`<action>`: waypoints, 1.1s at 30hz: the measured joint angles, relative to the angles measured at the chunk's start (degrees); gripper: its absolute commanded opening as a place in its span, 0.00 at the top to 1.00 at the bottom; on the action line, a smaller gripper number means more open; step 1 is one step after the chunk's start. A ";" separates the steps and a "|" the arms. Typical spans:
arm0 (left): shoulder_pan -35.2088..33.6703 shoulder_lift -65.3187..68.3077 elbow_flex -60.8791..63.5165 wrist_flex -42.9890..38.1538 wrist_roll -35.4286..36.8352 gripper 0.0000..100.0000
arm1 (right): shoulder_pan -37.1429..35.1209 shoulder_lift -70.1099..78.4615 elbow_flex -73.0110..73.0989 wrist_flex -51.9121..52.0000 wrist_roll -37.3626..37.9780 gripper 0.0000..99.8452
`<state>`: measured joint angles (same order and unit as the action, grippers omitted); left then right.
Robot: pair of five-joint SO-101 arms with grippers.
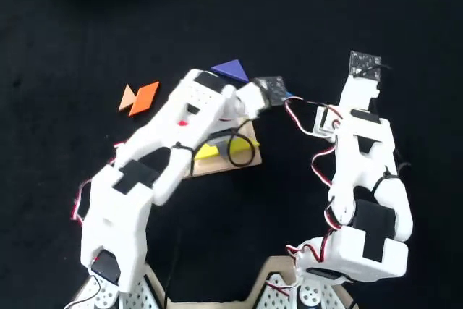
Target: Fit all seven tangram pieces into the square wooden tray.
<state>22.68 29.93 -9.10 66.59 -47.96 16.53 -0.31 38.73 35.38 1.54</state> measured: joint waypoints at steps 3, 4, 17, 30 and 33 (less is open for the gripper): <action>-0.88 -0.09 0.00 0.18 -0.62 0.79 | 0.00 0.00 0.00 0.00 0.00 0.99; -0.88 -0.09 0.18 0.18 -0.70 0.78 | 0.00 0.00 0.00 0.00 0.00 0.99; -0.88 0.00 0.70 4.13 -0.79 0.64 | 0.00 0.00 0.00 0.00 0.00 0.99; -1.41 0.00 -1.23 6.33 -1.41 0.64 | 0.00 0.00 0.00 0.00 0.00 0.99; -2.11 0.00 -6.24 8.09 1.85 0.64 | 0.00 0.00 0.00 0.00 0.00 0.99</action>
<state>20.57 29.93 -15.34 74.68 -46.11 16.53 -0.31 38.73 35.38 1.54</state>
